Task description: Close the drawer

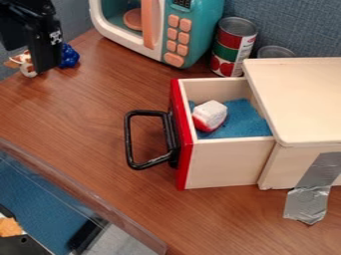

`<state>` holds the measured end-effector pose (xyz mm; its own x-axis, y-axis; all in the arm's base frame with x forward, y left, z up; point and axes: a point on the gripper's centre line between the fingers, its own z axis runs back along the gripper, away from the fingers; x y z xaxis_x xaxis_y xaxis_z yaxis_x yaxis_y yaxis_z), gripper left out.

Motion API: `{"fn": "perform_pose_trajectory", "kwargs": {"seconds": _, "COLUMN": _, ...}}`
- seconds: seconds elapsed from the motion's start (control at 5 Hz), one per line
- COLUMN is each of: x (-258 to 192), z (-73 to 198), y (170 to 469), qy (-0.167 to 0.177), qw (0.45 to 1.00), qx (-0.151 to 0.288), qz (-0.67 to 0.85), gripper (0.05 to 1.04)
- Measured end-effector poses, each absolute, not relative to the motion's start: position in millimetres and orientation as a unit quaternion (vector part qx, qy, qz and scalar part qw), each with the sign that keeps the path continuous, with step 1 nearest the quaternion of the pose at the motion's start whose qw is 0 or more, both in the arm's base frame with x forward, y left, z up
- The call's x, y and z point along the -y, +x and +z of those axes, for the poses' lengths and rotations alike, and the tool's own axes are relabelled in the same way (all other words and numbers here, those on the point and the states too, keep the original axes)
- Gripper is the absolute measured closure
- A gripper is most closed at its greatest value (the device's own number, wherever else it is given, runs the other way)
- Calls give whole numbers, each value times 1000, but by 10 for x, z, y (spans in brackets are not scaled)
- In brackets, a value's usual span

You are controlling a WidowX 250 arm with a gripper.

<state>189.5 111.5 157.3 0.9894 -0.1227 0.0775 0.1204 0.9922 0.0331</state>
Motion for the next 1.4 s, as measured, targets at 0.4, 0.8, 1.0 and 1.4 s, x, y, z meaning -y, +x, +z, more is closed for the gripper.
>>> {"fn": "perform_pose_trajectory", "kwargs": {"seconds": 0.4, "x": -1197, "z": 1393, "y": 1867, "qy": 15, "qw": 996, "qx": 28, "qz": -81, "gripper": 83}}
{"fn": "perform_pose_trajectory", "kwargs": {"seconds": 0.8, "x": -1284, "z": 1029, "y": 1879, "qy": 9, "qw": 977, "qx": 15, "qz": -212, "gripper": 83}}
{"fn": "perform_pose_trajectory", "kwargs": {"seconds": 1.0, "x": -1235, "z": 890, "y": 1892, "qy": 26, "qw": 955, "qx": 7, "qz": -296, "gripper": 83}}
{"fn": "perform_pose_trajectory", "kwargs": {"seconds": 1.4, "x": -1122, "z": 756, "y": 1906, "qy": 48, "qw": 917, "qx": 22, "qz": -395, "gripper": 83}}
